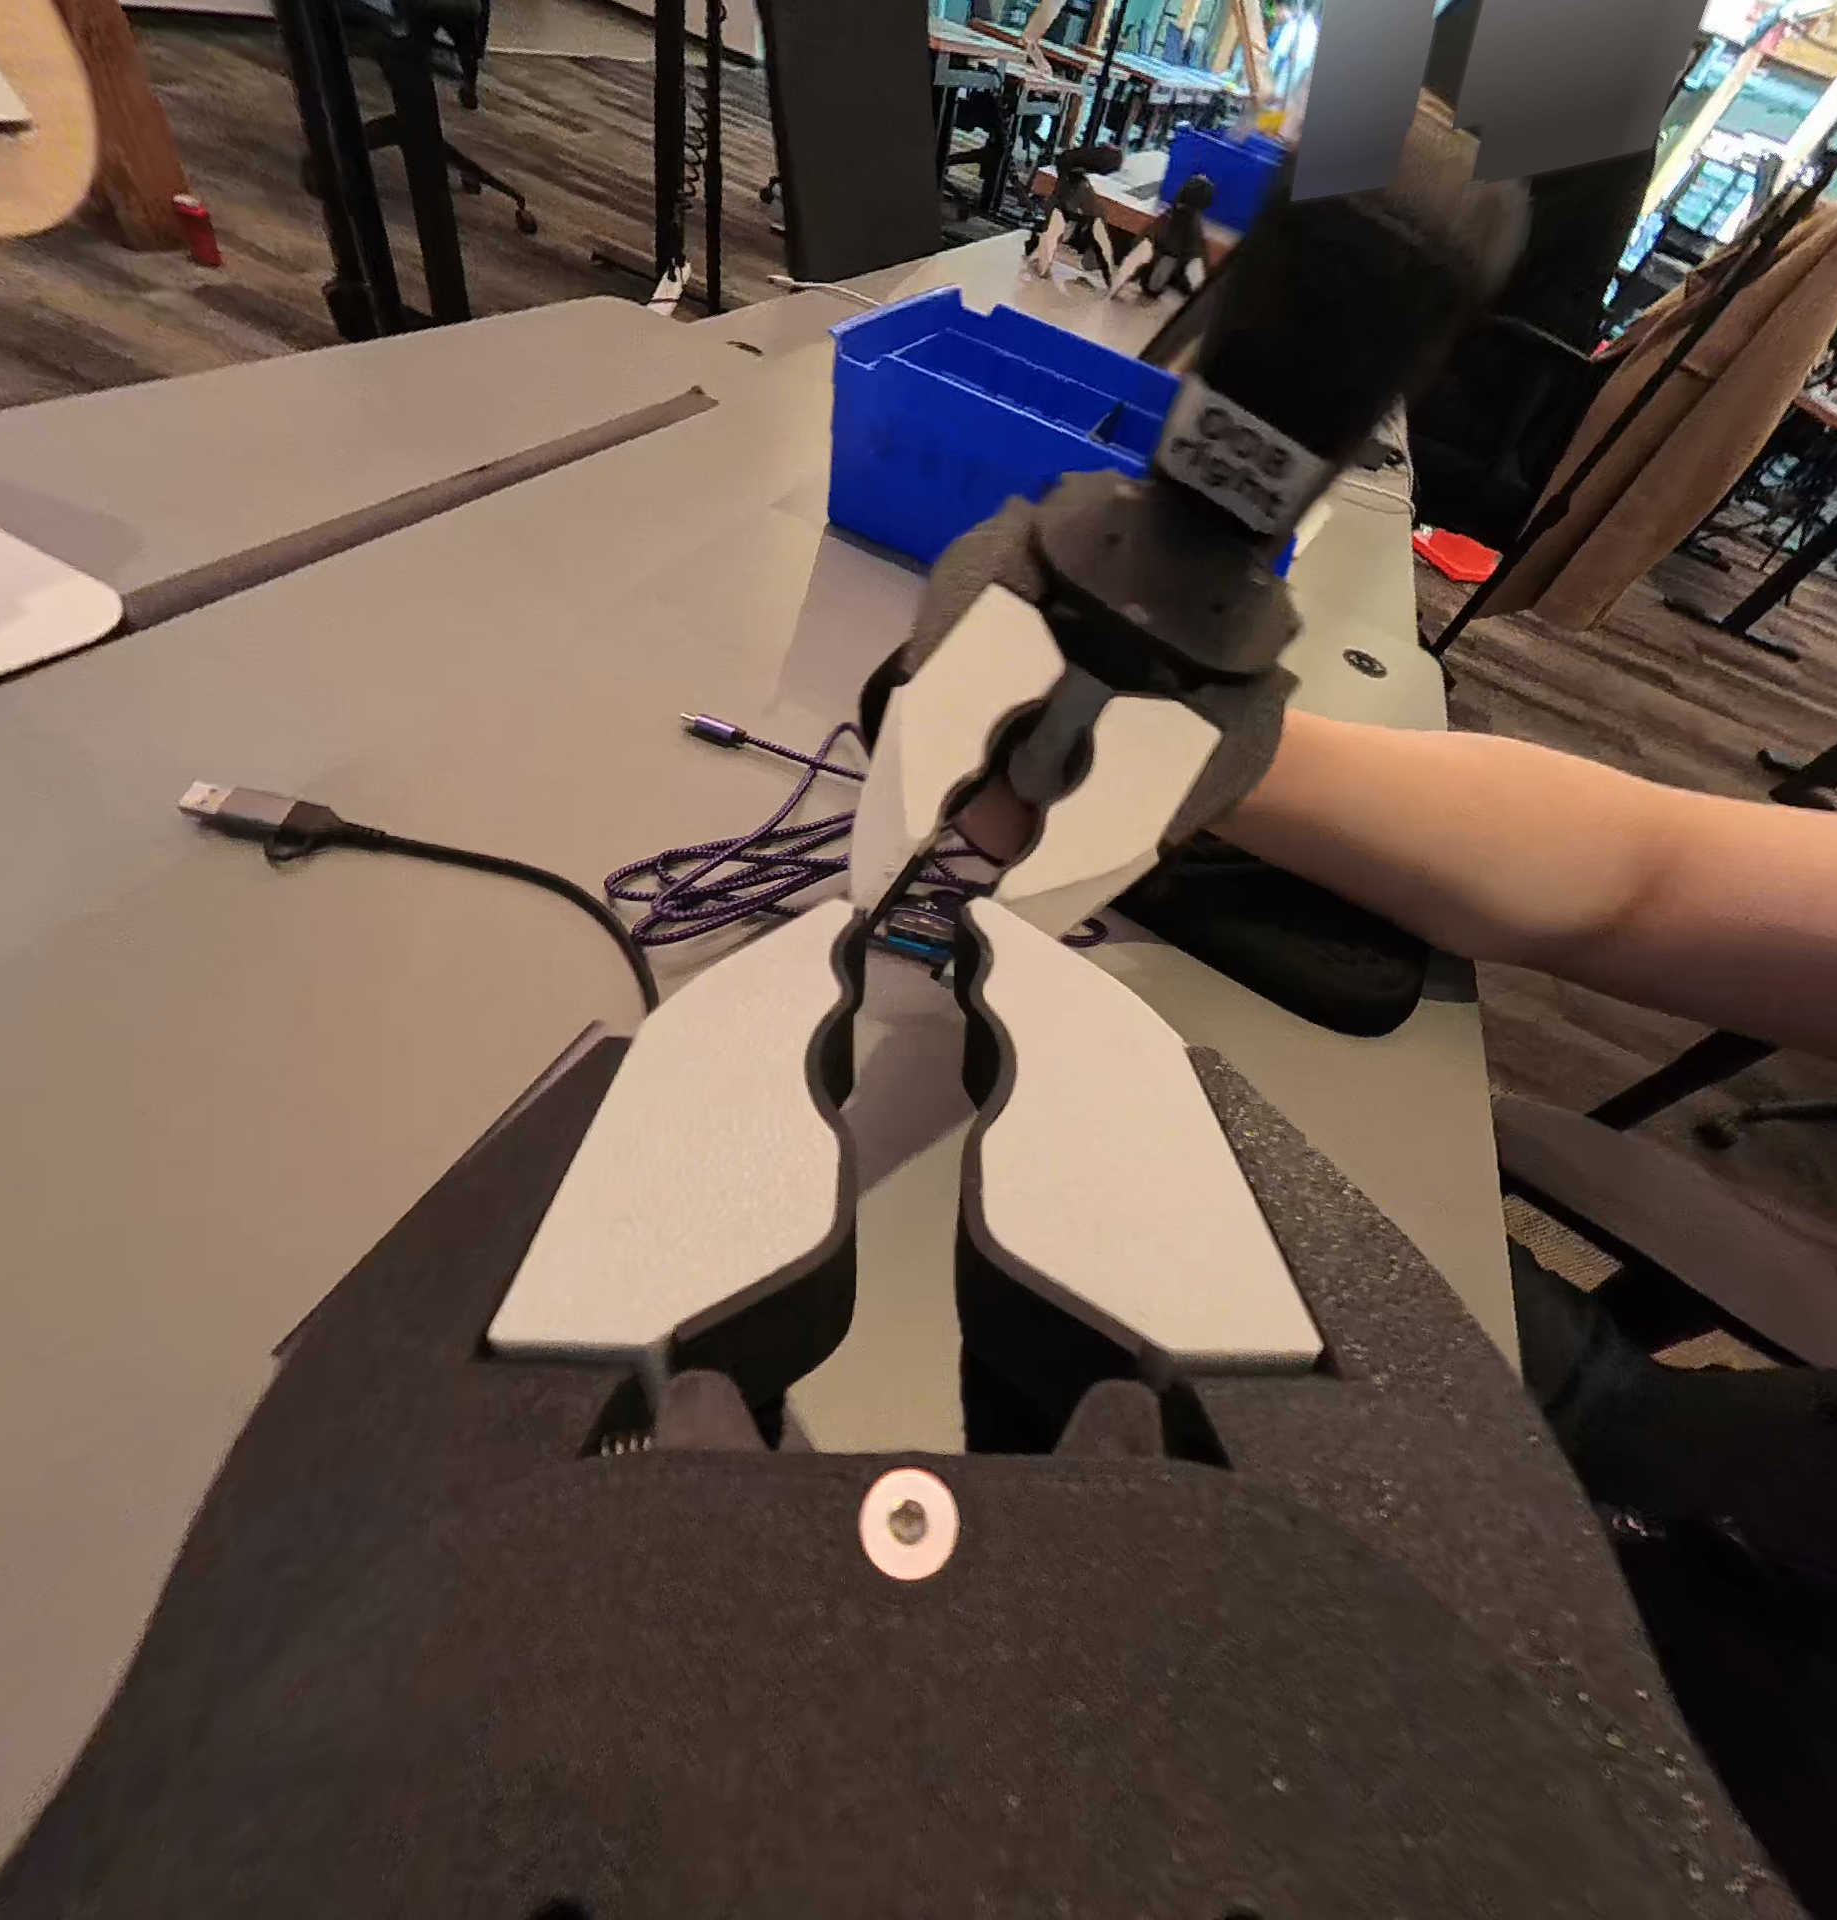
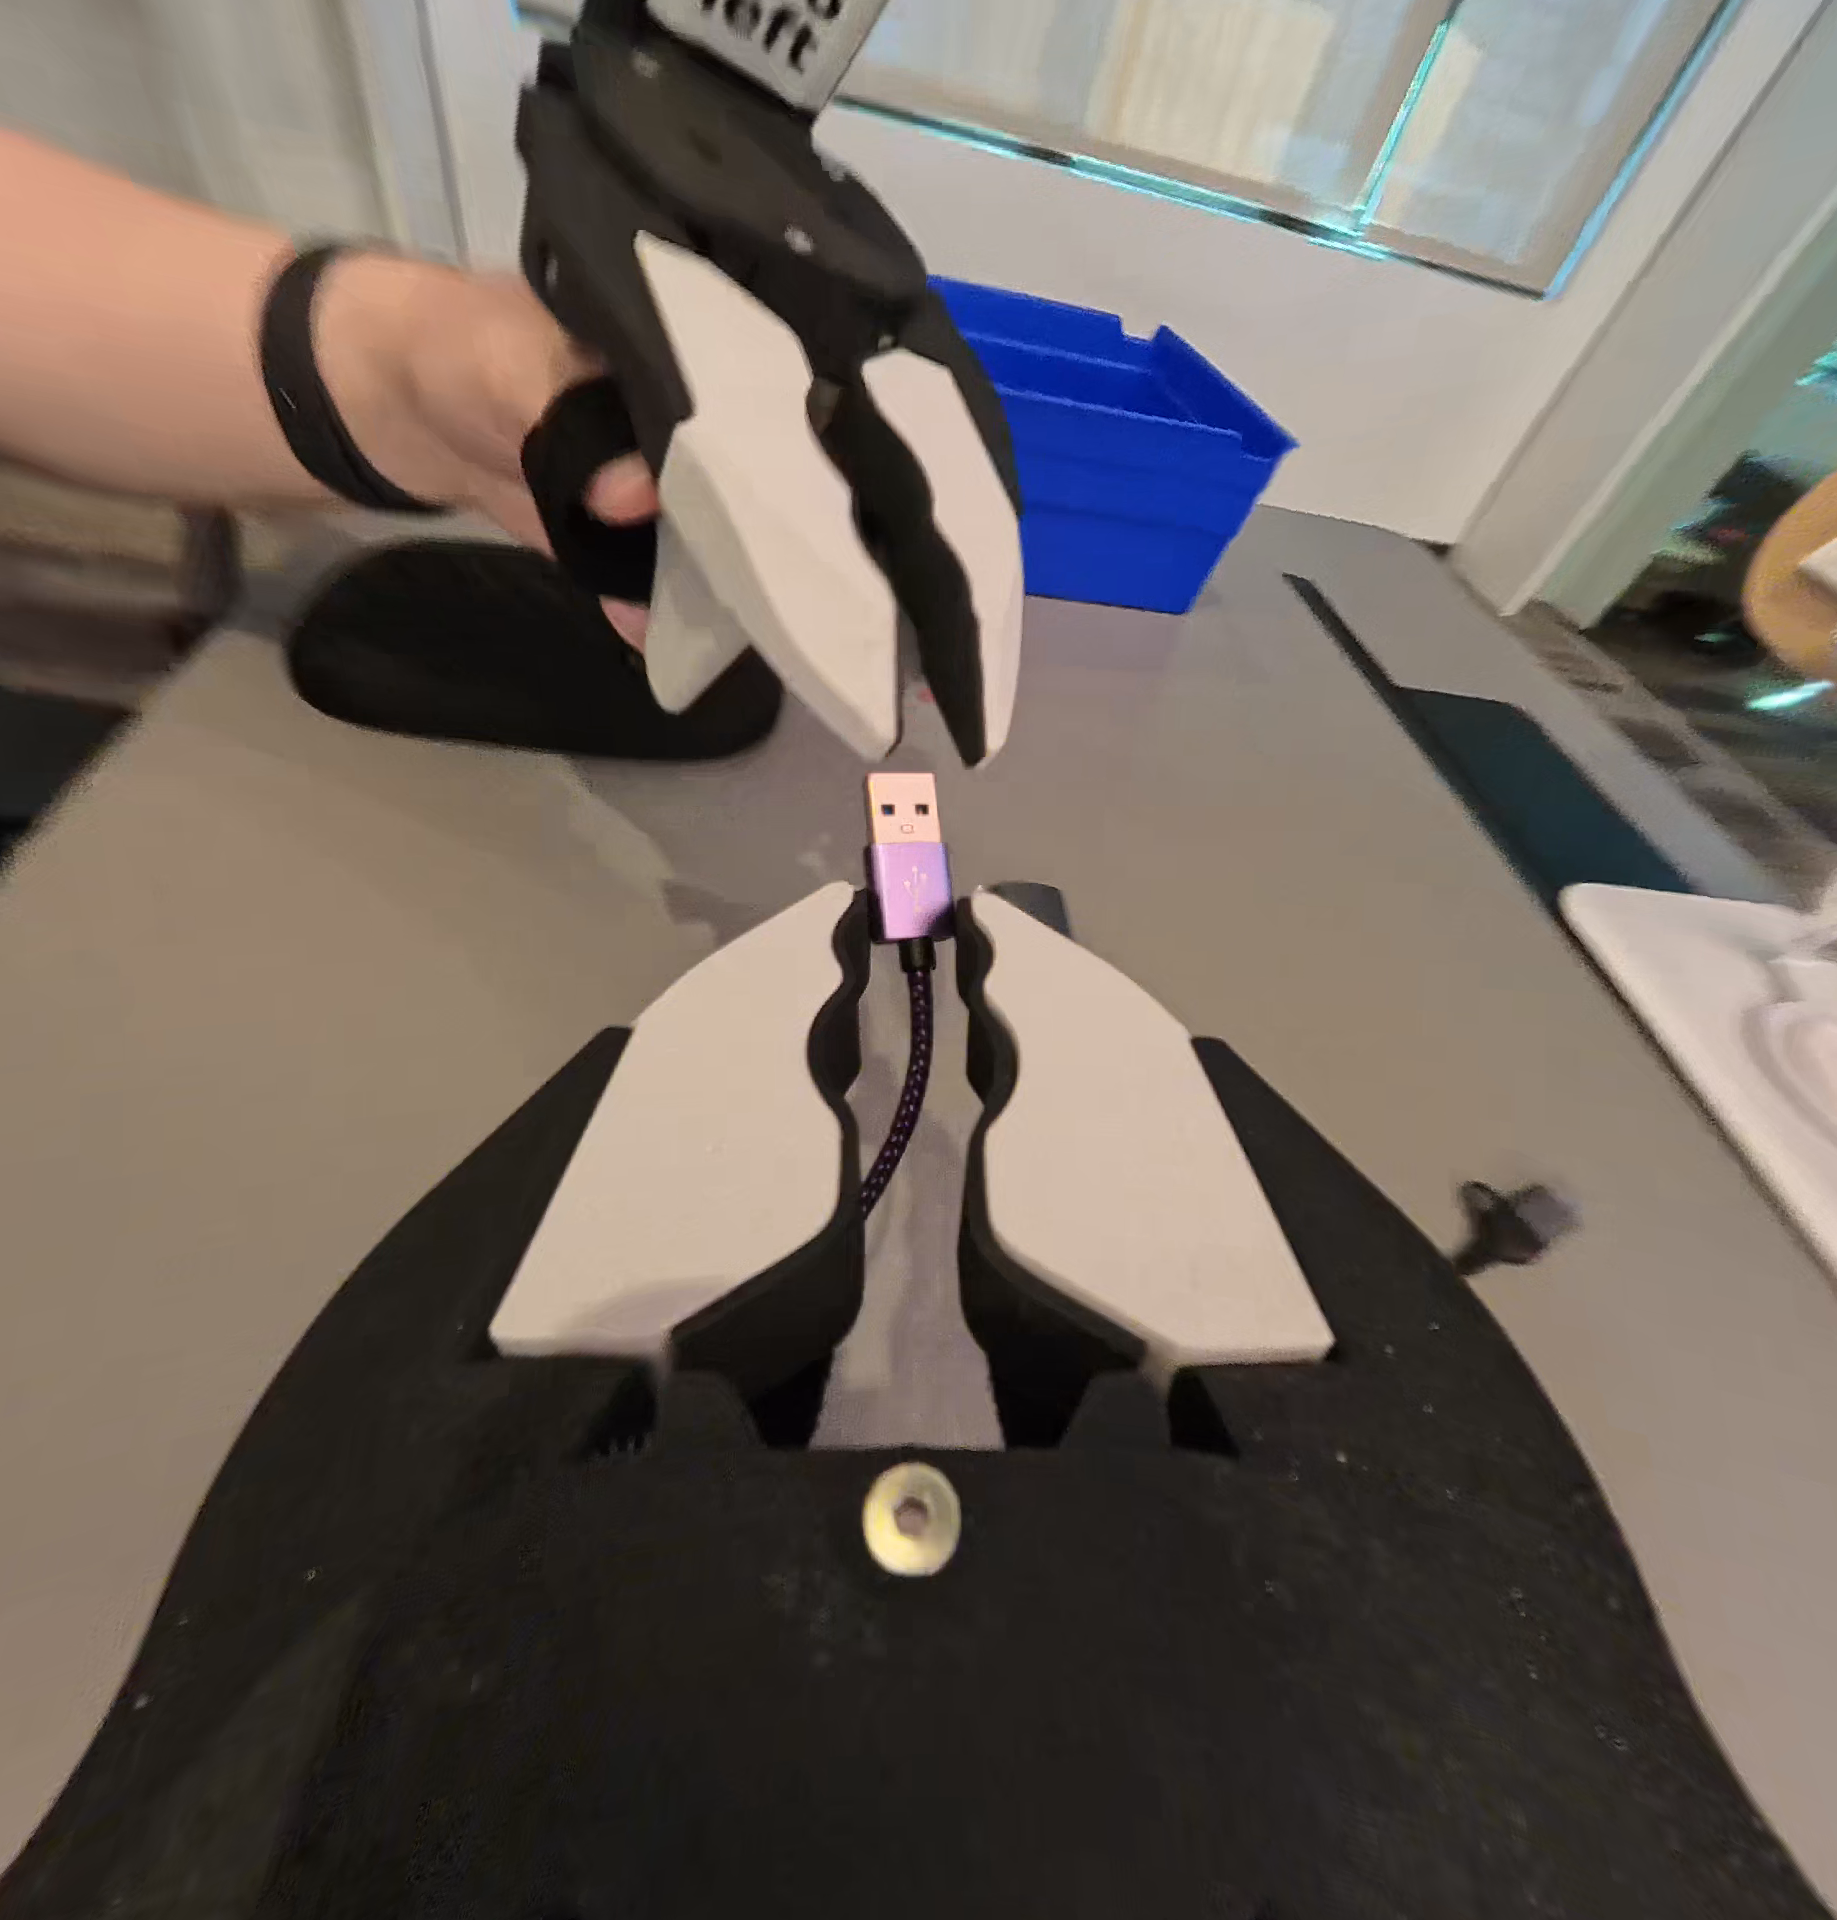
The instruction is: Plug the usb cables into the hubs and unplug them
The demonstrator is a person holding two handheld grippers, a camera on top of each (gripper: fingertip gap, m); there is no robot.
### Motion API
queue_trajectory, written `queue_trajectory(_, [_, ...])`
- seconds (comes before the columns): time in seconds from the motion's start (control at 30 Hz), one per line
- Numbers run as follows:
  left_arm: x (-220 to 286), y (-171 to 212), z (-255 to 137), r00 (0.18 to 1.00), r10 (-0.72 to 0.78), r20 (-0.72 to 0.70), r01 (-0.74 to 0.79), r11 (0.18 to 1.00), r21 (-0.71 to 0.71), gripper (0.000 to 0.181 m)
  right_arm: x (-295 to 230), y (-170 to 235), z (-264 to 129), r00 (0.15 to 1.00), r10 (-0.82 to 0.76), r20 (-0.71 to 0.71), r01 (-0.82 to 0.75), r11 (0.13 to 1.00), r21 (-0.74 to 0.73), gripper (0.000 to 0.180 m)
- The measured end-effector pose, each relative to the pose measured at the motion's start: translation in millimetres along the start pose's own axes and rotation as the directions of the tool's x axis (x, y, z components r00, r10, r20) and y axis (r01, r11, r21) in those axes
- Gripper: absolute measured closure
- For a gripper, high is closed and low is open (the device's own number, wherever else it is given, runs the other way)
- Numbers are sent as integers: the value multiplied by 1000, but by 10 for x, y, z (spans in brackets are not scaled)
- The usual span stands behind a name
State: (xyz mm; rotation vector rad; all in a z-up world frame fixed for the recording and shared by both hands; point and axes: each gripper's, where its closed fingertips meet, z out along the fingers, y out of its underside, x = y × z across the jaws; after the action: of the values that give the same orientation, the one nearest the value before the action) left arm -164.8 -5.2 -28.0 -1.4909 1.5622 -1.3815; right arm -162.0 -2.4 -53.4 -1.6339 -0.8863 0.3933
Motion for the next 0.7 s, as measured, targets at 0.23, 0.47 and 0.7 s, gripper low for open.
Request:
queue_trajectory(0.23, [-44, 129, -33, 994, -111, -15, 110, 992, -66, 163, 38, 98, 34, 959, -245, -142, 223, 962, -155, 165])
queue_trajectory(0.47, [7, 196, 111, 977, -201, -77, 198, 979, -43, 170, 26, 80, 28, 919, -352, -174, 320, 928, -189, 165])
queue_trajectory(0.7, [97, 133, 80, 910, -345, -229, 345, 938, -43, 172, -39, -60, -42, 896, -398, -198, 388, 917, -92, 165])
